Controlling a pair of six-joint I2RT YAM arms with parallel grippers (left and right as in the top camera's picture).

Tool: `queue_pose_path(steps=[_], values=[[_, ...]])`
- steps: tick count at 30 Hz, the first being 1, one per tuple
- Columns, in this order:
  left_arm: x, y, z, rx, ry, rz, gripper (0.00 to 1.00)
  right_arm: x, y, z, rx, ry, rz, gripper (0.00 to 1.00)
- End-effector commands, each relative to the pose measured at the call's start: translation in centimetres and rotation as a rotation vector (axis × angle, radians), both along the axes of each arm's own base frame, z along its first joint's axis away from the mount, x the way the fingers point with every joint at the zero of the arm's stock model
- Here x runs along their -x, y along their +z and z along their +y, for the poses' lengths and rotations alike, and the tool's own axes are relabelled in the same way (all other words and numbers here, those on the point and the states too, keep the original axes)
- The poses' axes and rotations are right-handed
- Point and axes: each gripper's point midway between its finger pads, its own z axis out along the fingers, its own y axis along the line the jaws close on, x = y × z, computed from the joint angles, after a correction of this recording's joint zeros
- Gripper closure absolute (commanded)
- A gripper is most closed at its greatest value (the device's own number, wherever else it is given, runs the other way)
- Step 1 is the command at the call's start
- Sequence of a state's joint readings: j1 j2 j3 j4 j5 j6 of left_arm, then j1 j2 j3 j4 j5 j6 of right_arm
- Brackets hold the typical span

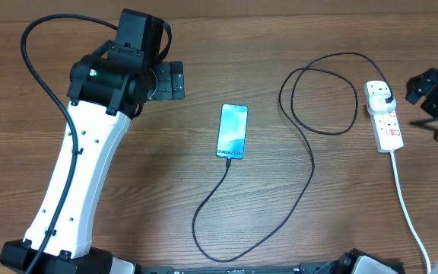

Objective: Plug charger to phone and switch on socket
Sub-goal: 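Raise the right gripper up and away from the power strip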

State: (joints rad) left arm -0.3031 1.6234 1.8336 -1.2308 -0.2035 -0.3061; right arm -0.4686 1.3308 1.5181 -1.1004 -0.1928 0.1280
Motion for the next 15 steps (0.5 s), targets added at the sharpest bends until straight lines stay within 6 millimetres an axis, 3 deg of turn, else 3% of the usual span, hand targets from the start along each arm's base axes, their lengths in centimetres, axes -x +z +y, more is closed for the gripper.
queue_pose_path(steps=[1,15], values=[[-0.12,1.11,0.33,-0.015,-0.004,-0.032,0.00,0.62,2.39,0.05,0.042,-0.022,-0.059,0.00],[-0.12,1.11,0.33,-0.015,-0.004,-0.032,0.00,0.84,2.05,0.16,0.034,-0.022,-0.043,0.00]])
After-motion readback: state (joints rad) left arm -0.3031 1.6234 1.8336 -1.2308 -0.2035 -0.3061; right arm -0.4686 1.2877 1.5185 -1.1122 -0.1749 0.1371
